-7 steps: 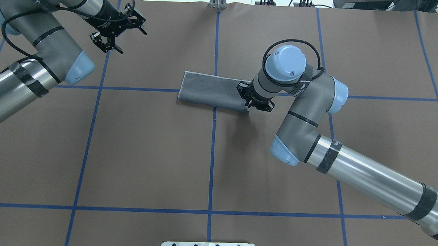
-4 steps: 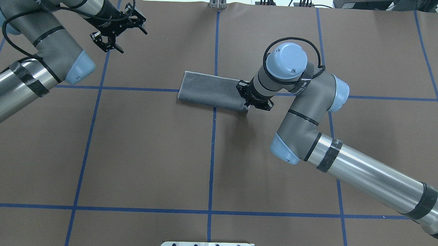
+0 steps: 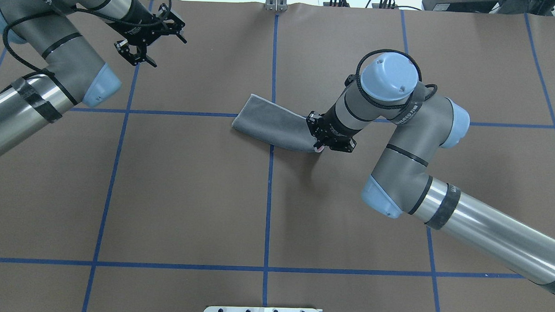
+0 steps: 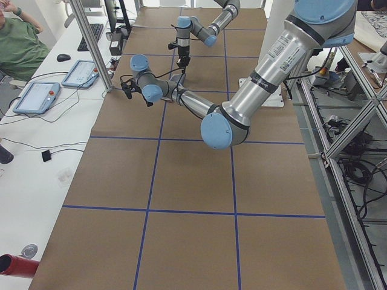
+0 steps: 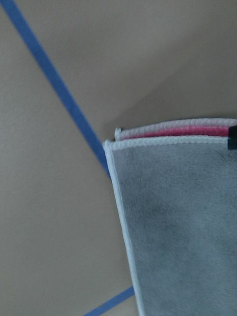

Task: Fold towel twice with both arms
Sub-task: 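Release the towel with the right gripper and raise it while the left gripper descends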

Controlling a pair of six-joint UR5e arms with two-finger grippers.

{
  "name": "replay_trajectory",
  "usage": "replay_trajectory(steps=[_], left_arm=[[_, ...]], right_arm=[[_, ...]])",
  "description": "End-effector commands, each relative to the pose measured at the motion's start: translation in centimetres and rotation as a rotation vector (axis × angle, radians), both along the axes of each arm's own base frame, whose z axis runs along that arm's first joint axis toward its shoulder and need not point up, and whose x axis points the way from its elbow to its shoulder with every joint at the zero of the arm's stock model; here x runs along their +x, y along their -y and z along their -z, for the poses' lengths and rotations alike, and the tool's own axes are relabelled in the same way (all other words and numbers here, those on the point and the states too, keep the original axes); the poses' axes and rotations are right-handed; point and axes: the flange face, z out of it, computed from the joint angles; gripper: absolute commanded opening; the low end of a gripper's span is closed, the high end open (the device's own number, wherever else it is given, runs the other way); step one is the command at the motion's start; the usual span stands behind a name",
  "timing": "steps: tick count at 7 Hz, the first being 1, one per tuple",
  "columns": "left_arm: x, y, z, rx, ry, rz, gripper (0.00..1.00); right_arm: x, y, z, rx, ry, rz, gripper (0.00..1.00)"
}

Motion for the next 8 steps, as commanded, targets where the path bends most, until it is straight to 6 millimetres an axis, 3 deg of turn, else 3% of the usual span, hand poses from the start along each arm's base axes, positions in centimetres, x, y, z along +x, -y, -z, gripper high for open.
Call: replay_trajectory(steps=[1, 3, 5, 7, 8], left_arm=[[0.0, 0.0, -0.5, -0.004, 0.005, 0.001, 1.0], [-0.2, 0.0, -0.8, -0.007, 0.008, 0.004, 1.0], [-0.1, 0.1, -1.1, -0.01, 0.011, 0.004, 1.0], [-0.1, 0.1, -1.2, -0.012, 0.012, 0.004, 1.0], [0.0, 0.1, -1.2, -0.012, 0.012, 0.003, 1.0]], right_arm=[[-0.5, -5.6, 2.6, -0.005, 0.044, 0.09, 0.0], [-5.8, -11.3, 6.9, 0.013, 0.099, 0.193, 0.0], [-8.0, -12.7, 10.6, 0.041, 0.138, 0.225, 0.0], [-9.0, -12.2, 10.8, 0.039, 0.13, 0.226, 0.0], [-8.9, -12.2, 10.9, 0.041, 0.132, 0.226, 0.41]])
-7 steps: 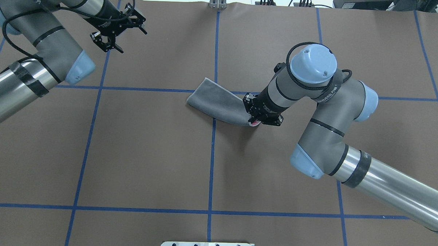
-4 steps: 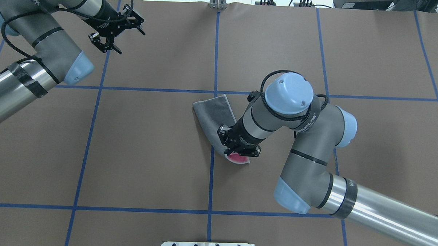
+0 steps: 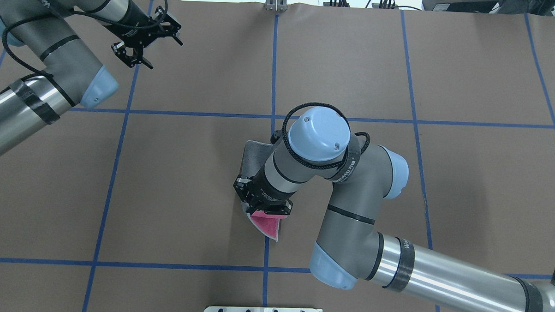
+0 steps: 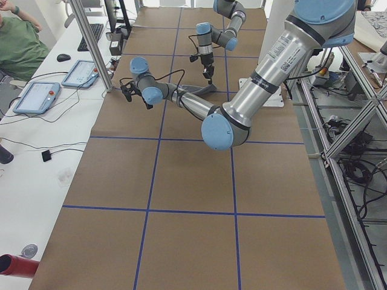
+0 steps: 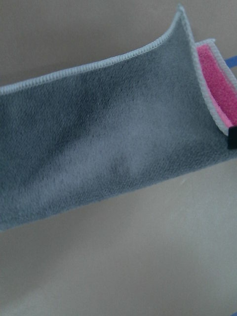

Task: Fold towel twice with both arms
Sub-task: 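Release the towel with the right gripper and raise it while the left gripper descends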

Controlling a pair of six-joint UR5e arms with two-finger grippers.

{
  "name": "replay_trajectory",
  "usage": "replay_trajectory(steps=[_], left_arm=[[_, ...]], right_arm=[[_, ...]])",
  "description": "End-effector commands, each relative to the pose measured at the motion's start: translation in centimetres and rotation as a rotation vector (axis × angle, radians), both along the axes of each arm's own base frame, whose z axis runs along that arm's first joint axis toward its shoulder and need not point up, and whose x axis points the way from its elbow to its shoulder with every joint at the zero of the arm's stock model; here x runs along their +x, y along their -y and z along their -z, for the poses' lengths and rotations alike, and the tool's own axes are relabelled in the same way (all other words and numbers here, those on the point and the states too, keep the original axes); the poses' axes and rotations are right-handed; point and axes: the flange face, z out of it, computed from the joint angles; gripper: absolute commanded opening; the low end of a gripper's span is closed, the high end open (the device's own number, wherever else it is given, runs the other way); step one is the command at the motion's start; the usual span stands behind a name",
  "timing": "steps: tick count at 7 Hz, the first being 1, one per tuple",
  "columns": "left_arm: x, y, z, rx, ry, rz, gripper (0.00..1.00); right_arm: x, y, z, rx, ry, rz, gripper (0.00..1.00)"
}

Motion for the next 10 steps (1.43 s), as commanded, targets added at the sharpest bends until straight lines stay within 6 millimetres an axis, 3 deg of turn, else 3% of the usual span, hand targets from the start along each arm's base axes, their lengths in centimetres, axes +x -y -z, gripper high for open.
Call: replay_trajectory(steps=[1, 2, 3, 4, 5, 6, 7, 8, 9, 10], left_arm=[[0.3, -0.1, 0.0, 0.0, 0.0, -0.004, 1.0], [0.3, -0.2, 0.1, 0.003, -0.003, -0.006, 1.0], [0.4, -0.2, 0.9, 0.007, -0.009, -0.003, 1.0], [0.9, -0.6, 1.8, -0.024, -0.027, 0.005, 1.0], [3.1, -2.6, 3.9, -0.076, -0.068, 0.009, 1.0], [6.2, -5.9, 6.9, -0.127, -0.113, 0.001, 1.0], [10.8, -11.7, 11.1, -0.157, -0.165, 0.043, 1.0], [15.4, -17.1, 12.9, -0.136, -0.177, 0.055, 1.0], [18.9, -20.8, 12.7, -0.105, -0.162, 0.039, 1.0], [21.4, -23.2, 11.3, -0.066, -0.128, 0.014, 1.0]], right_arm=[[0.3, 0.3, 1.1, 0.004, 0.016, -0.008, 0.99], [2.0, 1.7, 2.2, 0.011, 0.038, -0.038, 0.99], [5.4, 4.2, 3.1, 0.015, 0.063, -0.077, 0.99], [9.5, 7.9, 2.7, -0.015, 0.075, -0.093, 1.0], [14.4, 12.1, 0.0, -0.045, 0.062, -0.132, 1.0], [19.0, 15.8, -2.9, 0.002, 0.042, -0.166, 1.0], [22.9, 18.6, -7.5, 0.08, 0.003, -0.169, 1.0], [25.0, 21.3, -10.3, 0.127, -0.019, -0.147, 1.0], [25.2, 22.5, -12.0, 0.167, -0.036, -0.126, 1.0], [25.0, 23.0, -13.0, 0.17, -0.048, -0.116, 1.0]])
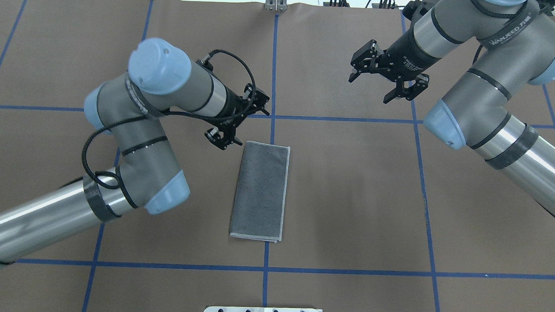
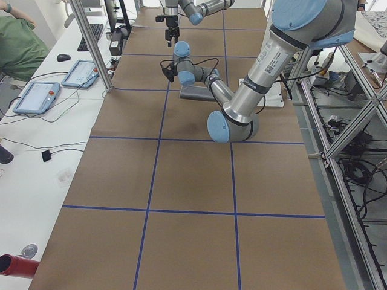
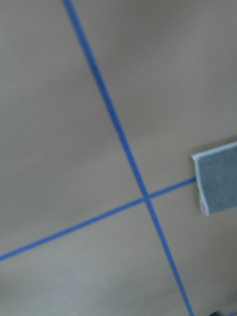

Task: Fold towel twice with both arms

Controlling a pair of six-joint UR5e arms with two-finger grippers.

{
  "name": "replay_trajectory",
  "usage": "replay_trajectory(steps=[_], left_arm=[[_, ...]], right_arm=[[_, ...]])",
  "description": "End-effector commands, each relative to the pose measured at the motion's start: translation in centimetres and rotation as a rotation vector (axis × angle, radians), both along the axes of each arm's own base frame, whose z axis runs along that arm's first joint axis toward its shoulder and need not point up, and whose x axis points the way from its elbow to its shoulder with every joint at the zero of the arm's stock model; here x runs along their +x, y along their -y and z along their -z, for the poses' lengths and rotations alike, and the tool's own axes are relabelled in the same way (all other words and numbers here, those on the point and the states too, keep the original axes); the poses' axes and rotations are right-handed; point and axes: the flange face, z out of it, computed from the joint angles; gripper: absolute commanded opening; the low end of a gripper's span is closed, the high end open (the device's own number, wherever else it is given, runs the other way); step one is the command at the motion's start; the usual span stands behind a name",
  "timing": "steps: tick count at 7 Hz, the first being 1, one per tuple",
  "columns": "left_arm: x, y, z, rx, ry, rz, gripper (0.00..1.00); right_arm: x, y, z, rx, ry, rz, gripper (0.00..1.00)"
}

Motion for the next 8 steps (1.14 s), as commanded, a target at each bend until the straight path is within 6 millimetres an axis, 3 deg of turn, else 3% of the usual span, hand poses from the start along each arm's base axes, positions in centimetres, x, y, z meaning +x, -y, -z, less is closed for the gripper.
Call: replay_trajectory(steps=[1, 3, 8], left_arm=[[4.0, -4.7, -2.6, 0.054, 0.05, -0.037, 1.0], [5.8, -5.9, -3.6, 0.057, 0.07, -0.071, 1.0], [6.7, -5.2, -5.0, 0.069, 0.1, -0.068, 1.0]], right_arm=[[0.4, 1.2, -1.8, 0.022, -0.02, 0.016, 1.0], [0.3, 1.1, -1.8, 0.018, -0.021, 0.014, 1.0], [0.3, 1.1, -1.8, 0.017, -0.021, 0.013, 1.0]])
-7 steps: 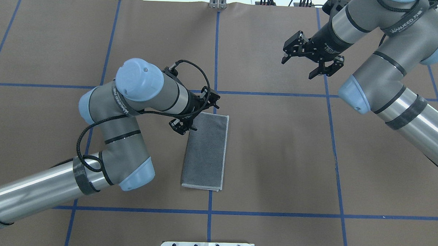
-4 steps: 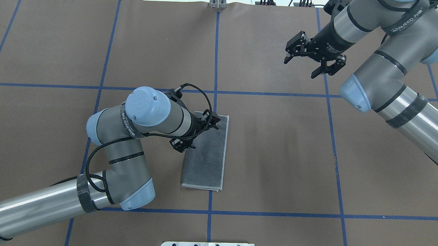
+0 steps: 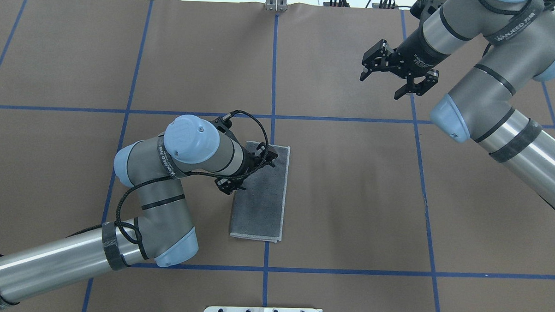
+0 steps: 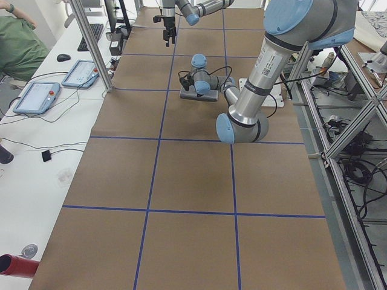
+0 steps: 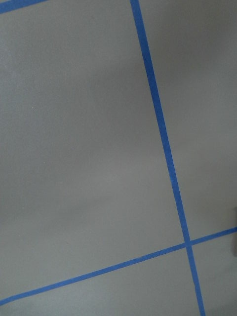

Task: Fold towel twice with both arms

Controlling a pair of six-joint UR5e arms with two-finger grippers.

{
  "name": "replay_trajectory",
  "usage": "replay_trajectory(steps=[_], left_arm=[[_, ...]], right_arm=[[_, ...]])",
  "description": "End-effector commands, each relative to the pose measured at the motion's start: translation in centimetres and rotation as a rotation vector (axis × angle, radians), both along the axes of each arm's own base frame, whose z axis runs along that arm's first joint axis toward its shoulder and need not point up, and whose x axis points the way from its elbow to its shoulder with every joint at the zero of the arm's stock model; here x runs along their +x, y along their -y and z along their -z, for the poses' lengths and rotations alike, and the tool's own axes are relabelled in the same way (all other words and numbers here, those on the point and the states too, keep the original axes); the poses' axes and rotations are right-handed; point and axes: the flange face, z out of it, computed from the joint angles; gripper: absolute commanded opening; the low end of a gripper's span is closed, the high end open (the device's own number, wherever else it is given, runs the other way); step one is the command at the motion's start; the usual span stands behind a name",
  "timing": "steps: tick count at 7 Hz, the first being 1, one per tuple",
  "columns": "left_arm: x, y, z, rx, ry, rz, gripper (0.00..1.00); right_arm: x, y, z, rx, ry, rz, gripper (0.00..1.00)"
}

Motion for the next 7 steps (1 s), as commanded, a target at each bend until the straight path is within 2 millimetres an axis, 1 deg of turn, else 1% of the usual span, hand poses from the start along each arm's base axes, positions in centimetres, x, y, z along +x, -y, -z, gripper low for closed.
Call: replay_trajectory(steps=[1, 2, 4, 7], left_arm=[[0.2, 0.2, -0.5, 0.032, 0.014, -0.013, 1.0], [0.3, 0.5, -0.9, 0.045, 0.023, -0.018, 1.0], [-0.1, 1.0, -0.9, 0.058, 0.025, -0.019, 1.0], [-1.8, 3.0, -0.8, 0.056, 0.024, 0.007, 1.0]], right_arm=[[0.1, 0.0, 0.0, -0.001, 0.0, -0.002, 1.0], [0.0, 0.0, 0.0, -0.003, 0.001, -0.002, 1.0], [0.0, 0.0, 0.0, -0.004, 0.001, -0.003, 1.0], [0.0, 0.0, 0.2, -0.005, 0.004, -0.003, 1.0]])
